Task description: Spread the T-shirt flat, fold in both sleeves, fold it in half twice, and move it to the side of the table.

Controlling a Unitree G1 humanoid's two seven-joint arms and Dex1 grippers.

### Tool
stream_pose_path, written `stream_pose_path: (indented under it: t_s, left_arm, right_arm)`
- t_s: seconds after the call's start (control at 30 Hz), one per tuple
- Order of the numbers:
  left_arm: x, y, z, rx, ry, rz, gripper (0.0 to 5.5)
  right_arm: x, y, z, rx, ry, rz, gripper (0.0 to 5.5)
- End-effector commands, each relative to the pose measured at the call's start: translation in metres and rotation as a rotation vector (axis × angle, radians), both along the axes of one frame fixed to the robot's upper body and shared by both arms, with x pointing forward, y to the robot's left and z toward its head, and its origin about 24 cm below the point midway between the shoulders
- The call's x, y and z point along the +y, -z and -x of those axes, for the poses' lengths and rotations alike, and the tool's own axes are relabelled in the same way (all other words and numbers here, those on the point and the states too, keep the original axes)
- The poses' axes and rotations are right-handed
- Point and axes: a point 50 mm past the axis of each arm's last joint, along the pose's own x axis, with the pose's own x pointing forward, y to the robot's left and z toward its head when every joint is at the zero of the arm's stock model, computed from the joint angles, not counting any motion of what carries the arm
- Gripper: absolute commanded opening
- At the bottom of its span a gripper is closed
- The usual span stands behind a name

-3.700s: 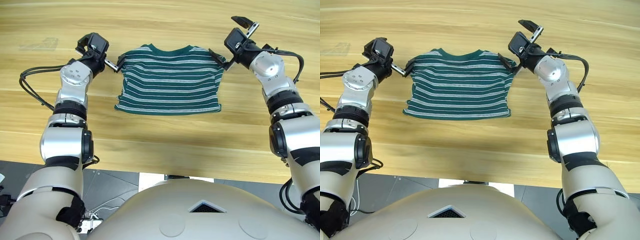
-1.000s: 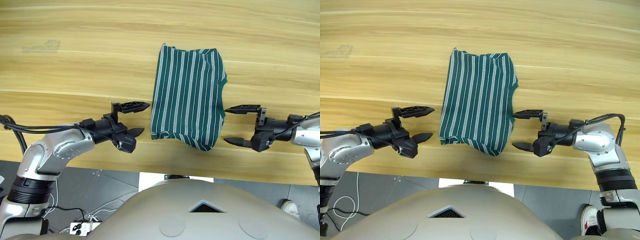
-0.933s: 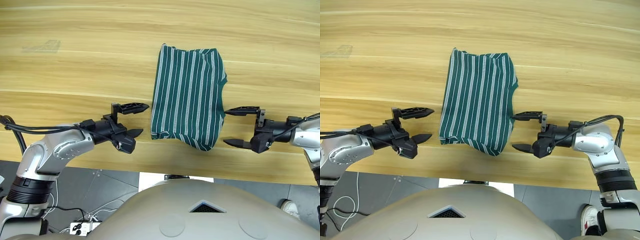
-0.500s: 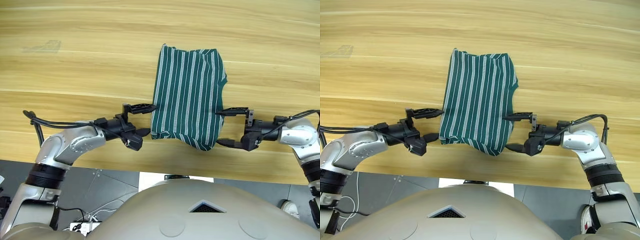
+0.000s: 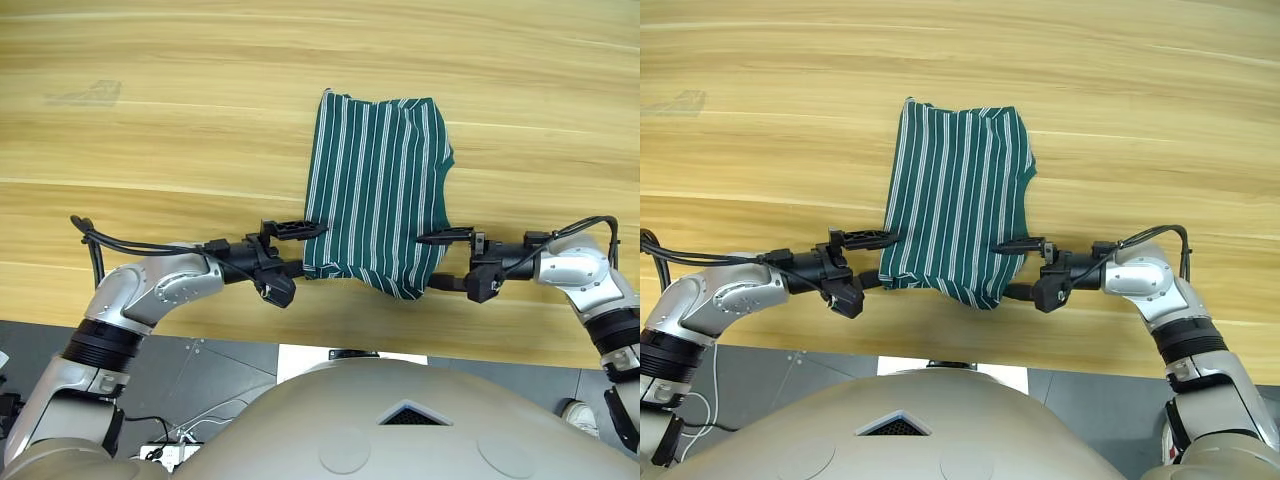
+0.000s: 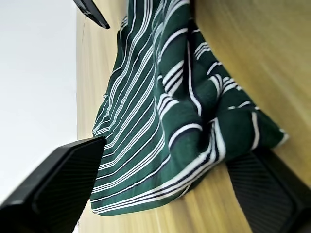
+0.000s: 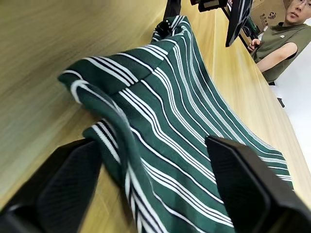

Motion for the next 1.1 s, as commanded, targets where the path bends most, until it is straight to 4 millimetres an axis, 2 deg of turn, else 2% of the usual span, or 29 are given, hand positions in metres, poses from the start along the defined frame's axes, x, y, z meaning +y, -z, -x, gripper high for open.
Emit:
stream_pose_path:
  t_s: [0.03,0.2,0.63,0.77,1.0,1.1]
  left_arm:
    - [0.007,0.017,0.009,0.088,0.015,-0.112,3.69]
    - [0.006,0.018,0.009,0.090,0.011,-0.107,2.73]
    - [0.007,0.020,0.009,0.092,0.005,-0.109,0.74]
    - [0.007,0.020,0.009,0.091,0.002,-0.111,0.28]
    - [0.015,0.018,0.010,0.090,-0.013,-0.126,0.20]
    - [0.024,-0.002,-0.006,0.067,-0.124,-0.082,0.19]
  right_arm:
    - [0.002,-0.001,-0.005,-0.004,0.007,-0.005,3.08]
    - [0.003,0.000,-0.005,0.005,0.008,-0.013,2.09]
    - [0.005,0.004,-0.001,0.031,-0.002,-0.014,0.00]
    - [0.006,0.005,0.000,0.038,-0.004,-0.012,0.00]
    - [0.006,0.007,0.001,0.075,0.014,-0.009,0.00]
    - [0.001,0.007,0.005,0.275,0.070,0.006,0.00]
